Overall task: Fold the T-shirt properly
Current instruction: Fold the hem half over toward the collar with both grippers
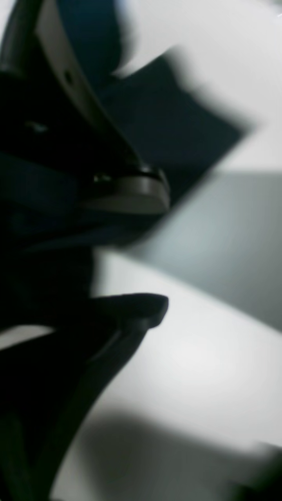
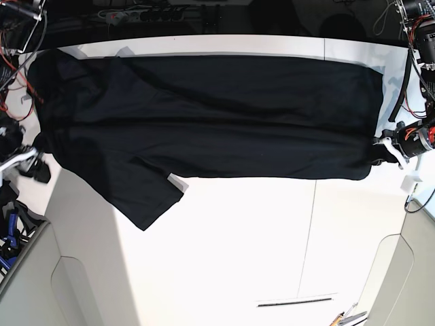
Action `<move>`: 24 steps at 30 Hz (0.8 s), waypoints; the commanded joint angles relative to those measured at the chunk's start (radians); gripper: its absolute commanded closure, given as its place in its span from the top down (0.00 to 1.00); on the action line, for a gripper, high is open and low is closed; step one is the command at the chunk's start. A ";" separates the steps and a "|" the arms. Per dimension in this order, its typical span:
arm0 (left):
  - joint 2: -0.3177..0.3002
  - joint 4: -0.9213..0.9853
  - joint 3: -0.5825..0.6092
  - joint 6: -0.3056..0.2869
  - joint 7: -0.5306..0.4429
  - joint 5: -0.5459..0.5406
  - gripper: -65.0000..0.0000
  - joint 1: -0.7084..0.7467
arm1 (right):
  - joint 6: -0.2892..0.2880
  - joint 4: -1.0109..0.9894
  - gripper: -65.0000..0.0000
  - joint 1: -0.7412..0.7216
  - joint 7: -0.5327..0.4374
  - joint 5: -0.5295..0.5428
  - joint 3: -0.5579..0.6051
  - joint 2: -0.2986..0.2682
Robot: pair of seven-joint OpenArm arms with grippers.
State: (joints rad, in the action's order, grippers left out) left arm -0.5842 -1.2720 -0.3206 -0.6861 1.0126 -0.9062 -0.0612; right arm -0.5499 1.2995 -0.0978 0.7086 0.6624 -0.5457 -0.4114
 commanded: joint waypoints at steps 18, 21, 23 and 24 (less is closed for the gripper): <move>-0.022 -0.017 -0.007 -0.012 -0.020 -0.026 0.00 -0.016 | 0.003 -0.438 0.50 -0.328 -0.313 -0.409 0.332 0.100; -0.022 -0.017 -0.007 -0.012 -0.022 -0.032 0.00 -0.017 | 0.003 -0.442 0.50 -0.325 -0.307 -0.391 0.420 0.110; -0.022 -0.017 -0.007 -0.012 -0.021 -0.050 0.00 -0.016 | 0.003 -0.442 0.50 -0.325 -0.293 -0.393 0.471 0.121; -0.022 -0.017 -0.007 -0.012 -0.021 -0.053 0.00 -0.016 | 0.003 -0.442 0.50 -0.325 -0.289 -0.392 0.490 0.128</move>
State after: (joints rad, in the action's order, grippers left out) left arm -0.5838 -1.2724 -0.3206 -0.6861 1.0092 -0.9379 -0.0612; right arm -0.5388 0.8474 -0.4084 0.3935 0.2722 -0.0574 -0.2817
